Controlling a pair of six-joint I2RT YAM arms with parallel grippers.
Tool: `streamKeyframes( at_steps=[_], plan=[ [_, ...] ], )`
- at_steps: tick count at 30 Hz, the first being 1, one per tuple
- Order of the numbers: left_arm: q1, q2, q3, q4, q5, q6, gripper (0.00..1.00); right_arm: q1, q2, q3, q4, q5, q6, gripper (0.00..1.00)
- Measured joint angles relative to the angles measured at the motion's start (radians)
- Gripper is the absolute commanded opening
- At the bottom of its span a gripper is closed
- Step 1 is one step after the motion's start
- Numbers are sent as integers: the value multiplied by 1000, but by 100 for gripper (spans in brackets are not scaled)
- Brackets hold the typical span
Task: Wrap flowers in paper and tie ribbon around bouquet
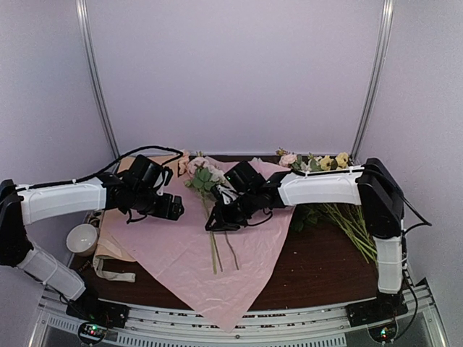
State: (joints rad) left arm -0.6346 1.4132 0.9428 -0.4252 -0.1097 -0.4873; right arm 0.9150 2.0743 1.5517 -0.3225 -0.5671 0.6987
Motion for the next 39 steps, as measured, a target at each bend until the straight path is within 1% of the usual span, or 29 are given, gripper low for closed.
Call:
streamKeyframes(
  at_steps=[2,5,7,10,12,13,15,17,20,24,27,29,39],
  plan=[
    [1,0,-2,-3,-3,0,88,-11,-2,17,-20,21,-26,37],
    [1,0,-2,-3,-5,0,88,-28,-47,12,-71,89,-91,40],
    [1,0,-2,-4,-6,1,88,-46,-121,-5,-111,145,-151,40],
    [2,0,-2,-6,-7,5,88,-107,-301,-22,-193,274,-245,39],
    [3,1,-2,-6,-6,8,88,-190,-415,-30,-218,350,-287,39],
    [4,1,-2,-6,-6,8,88,-263,-478,-40,-230,393,-303,39],
    [5,1,-2,-6,-6,9,88,-413,-553,-60,-253,454,-323,39],
    [5,2,-2,-6,-6,11,88,-571,-580,-103,-278,495,-341,39],
    [5,3,-2,-6,-6,12,88,-690,-529,-171,-338,515,-378,36],
    [5,12,-2,-6,-6,15,88,-745,-364,-200,-424,517,-429,35],
    [5,13,-2,-6,-6,16,88,-763,-266,-202,-459,515,-459,34],
    [5,13,-2,-7,-7,17,88,-767,-224,-202,-474,520,-473,31],
    [5,13,-2,-11,-10,18,88,-769,-131,-149,-496,597,-509,25]
  ],
)
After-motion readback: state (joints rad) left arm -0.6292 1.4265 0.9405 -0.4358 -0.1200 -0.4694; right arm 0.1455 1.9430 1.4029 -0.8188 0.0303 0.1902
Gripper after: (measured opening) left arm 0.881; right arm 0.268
